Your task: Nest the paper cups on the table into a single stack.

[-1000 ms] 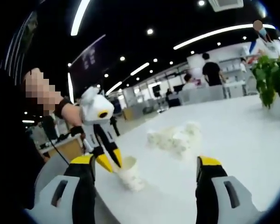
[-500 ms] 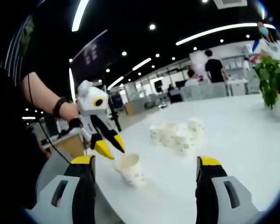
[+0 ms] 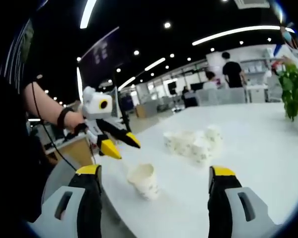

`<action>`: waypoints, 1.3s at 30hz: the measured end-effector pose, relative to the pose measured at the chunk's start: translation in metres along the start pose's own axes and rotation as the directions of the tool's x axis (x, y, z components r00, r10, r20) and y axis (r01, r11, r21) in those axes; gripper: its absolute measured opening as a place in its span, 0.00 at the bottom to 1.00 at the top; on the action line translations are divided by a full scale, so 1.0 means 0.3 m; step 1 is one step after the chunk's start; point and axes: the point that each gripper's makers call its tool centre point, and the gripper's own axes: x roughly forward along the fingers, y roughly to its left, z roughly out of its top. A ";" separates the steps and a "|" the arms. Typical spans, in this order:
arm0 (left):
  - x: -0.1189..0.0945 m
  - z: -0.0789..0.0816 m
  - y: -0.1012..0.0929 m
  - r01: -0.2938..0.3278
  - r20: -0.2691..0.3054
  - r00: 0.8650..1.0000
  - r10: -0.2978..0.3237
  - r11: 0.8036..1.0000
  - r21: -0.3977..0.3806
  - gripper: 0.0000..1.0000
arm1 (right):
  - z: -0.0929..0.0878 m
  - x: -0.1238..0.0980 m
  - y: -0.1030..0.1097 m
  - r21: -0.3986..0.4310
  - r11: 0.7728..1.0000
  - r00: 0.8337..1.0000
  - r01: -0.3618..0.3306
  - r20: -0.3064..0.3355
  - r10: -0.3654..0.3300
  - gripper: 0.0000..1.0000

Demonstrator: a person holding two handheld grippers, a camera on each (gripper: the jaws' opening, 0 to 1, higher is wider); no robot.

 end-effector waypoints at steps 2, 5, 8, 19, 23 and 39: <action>-0.019 0.013 0.016 -0.021 0.033 0.999 0.022 1.000 -0.014 0.49 | 0.010 0.004 0.005 0.001 1.000 1.000 0.001 -0.004 -0.001 0.86; -0.044 0.032 0.037 -0.037 0.079 0.996 0.041 0.998 -0.052 0.54 | 0.026 0.016 0.008 -0.004 1.000 1.000 0.000 -0.005 0.000 0.86; -0.068 0.045 0.049 -0.050 0.103 0.993 0.054 0.998 -0.033 0.55 | 0.037 0.022 0.013 -0.008 1.000 1.000 -0.004 -0.007 0.004 0.86; -0.147 0.058 0.124 -0.126 0.198 0.971 0.132 0.991 -0.044 0.66 | 0.031 0.027 0.037 -0.024 0.999 0.999 -0.025 -0.047 0.024 0.85; -0.176 0.037 0.156 -0.160 0.217 0.962 0.169 0.985 -0.058 0.73 | 0.018 0.026 0.048 -0.024 0.999 0.998 -0.028 -0.064 0.026 0.85; -0.285 -0.050 0.237 -0.261 0.247 0.928 0.279 0.960 -0.105 0.90 | -0.010 0.026 0.055 -0.011 1.000 0.996 -0.014 -0.091 0.013 0.85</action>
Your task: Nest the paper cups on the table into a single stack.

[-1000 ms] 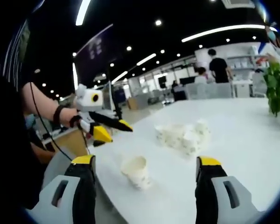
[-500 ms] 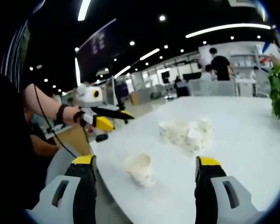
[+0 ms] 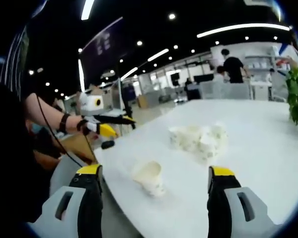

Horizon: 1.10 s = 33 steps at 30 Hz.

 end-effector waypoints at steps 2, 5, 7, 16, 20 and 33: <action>-0.006 -0.004 0.010 -0.007 0.003 1.000 0.007 1.000 -0.001 0.90 | -0.005 0.003 0.002 0.007 1.000 1.000 0.000 0.000 0.000 0.85; -0.009 -0.021 0.023 -0.019 -0.005 1.000 0.019 1.000 -0.005 0.92 | -0.016 0.011 -0.002 0.012 1.000 1.000 -0.001 -0.011 0.001 0.86; -0.010 -0.033 0.027 -0.025 -0.010 1.000 0.025 1.000 0.006 0.95 | -0.011 0.013 -0.003 0.013 1.000 1.000 0.002 -0.008 -0.002 0.86; -0.013 -0.087 0.050 -0.050 -0.029 0.998 0.051 0.998 0.026 1.00 | -0.003 0.040 -0.049 0.013 1.000 1.000 0.014 -0.023 -0.014 0.88; -0.017 -0.110 0.067 -0.056 -0.039 0.998 0.057 0.998 0.018 1.00 | 0.010 0.074 -0.088 0.006 1.000 0.999 0.016 -0.033 -0.016 0.88; -0.033 -0.150 0.085 -0.070 -0.054 0.996 0.069 0.997 -0.019 1.00 | 0.081 0.234 -0.285 -0.120 0.992 0.993 0.034 -0.109 -0.047 0.82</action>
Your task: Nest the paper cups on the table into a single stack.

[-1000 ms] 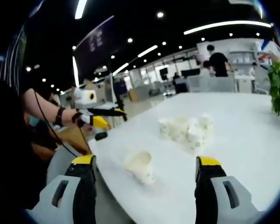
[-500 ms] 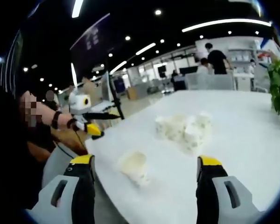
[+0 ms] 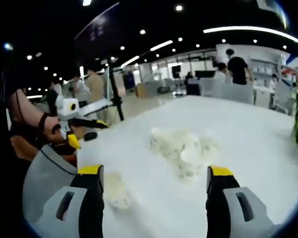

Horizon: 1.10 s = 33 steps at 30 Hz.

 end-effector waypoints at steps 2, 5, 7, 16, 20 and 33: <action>0.002 -0.006 0.001 0.002 -0.003 1.000 -0.002 1.000 -0.004 1.00 | 0.001 0.029 -0.041 -0.009 1.000 1.000 0.010 -0.015 -0.010 0.79; 0.005 -0.015 -0.001 0.006 -0.008 1.000 -0.006 1.000 0.003 1.00 | 0.001 0.075 -0.088 -0.018 1.000 0.999 0.022 -0.044 -0.023 0.77; 0.007 -0.021 0.000 0.008 -0.013 1.000 -0.008 1.000 -0.002 1.00 | 0.000 0.108 -0.114 -0.030 0.999 0.998 0.025 -0.062 -0.027 0.75; 0.012 -0.036 0.008 0.001 -0.016 1.000 -0.001 1.000 -0.022 1.00 | -0.017 0.245 -0.151 -0.111 0.994 0.989 -0.020 -0.150 0.003 0.64; 0.015 -0.038 0.011 -0.002 -0.017 1.000 0.002 1.000 -0.025 1.00 | -0.038 0.291 -0.172 -0.110 0.994 0.982 -0.026 -0.190 0.005 0.59; 0.017 -0.041 0.047 -0.018 -0.032 0.999 0.017 0.999 -0.034 1.00 | -0.113 0.368 -0.232 -0.138 0.989 0.962 -0.056 -0.273 0.016 0.54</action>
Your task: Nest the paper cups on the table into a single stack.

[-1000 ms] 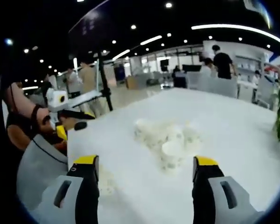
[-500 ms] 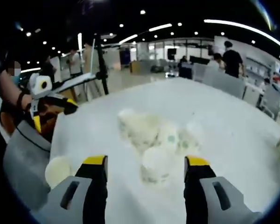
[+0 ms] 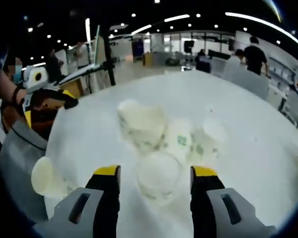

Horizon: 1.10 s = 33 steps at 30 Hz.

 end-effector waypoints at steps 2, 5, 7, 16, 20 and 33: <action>0.000 0.005 0.007 -0.005 0.001 1.000 0.005 1.000 0.001 1.00 | -0.005 0.011 -0.008 0.004 1.000 1.000 -0.002 -0.004 0.002 0.53; 0.006 0.008 0.009 -0.006 0.001 1.000 0.006 1.000 0.000 1.00 | 0.001 0.026 -0.006 0.001 1.000 1.000 -0.012 -0.005 0.012 0.50; 0.012 0.003 0.012 -0.008 -0.005 1.000 0.008 1.000 0.001 1.00 | 0.005 0.037 -0.002 -0.016 1.000 1.000 -0.018 -0.010 0.018 0.47; 0.021 -0.006 0.002 0.001 -0.014 1.000 -0.001 1.000 -0.004 0.99 | -0.015 0.040 0.006 -0.050 0.998 0.999 -0.036 -0.036 0.034 0.36; 0.020 -0.009 0.004 -0.001 -0.013 1.000 0.001 1.000 -0.005 0.99 | -0.024 0.030 0.008 -0.048 0.998 0.999 -0.037 -0.041 0.035 0.36; 0.012 0.002 -0.024 0.008 -0.006 1.000 -0.008 1.000 -0.003 0.97 | -0.015 -0.059 0.018 -0.036 0.999 1.000 -0.017 0.005 0.017 0.36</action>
